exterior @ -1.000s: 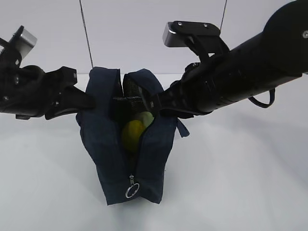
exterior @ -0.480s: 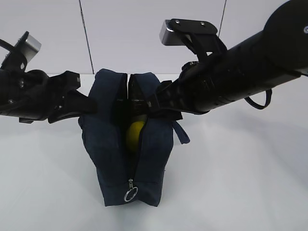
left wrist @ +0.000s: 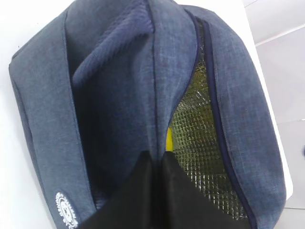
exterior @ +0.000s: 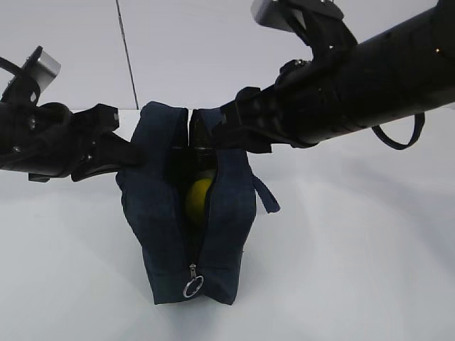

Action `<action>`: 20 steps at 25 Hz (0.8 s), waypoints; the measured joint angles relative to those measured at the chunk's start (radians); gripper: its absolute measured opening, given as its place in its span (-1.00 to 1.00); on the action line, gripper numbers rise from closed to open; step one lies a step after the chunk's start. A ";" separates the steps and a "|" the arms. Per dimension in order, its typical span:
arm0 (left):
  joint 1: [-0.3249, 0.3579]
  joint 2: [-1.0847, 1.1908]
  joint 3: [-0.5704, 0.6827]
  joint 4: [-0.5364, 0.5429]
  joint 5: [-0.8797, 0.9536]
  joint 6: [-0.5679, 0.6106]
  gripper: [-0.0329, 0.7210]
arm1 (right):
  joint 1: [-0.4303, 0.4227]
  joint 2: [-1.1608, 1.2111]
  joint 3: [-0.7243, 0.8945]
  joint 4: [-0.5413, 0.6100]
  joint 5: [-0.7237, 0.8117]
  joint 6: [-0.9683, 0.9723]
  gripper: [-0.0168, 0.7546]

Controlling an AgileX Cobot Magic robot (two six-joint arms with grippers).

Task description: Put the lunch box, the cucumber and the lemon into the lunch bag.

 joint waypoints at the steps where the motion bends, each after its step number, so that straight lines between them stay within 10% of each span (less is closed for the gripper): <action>1: 0.000 0.000 0.000 -0.001 0.000 0.000 -0.93 | 0.000 -0.012 0.000 0.005 0.001 0.000 0.09; 20: 0.000 0.000 0.000 0.000 -0.002 0.000 -0.93 | 0.000 -0.176 0.219 0.093 -0.115 0.032 0.09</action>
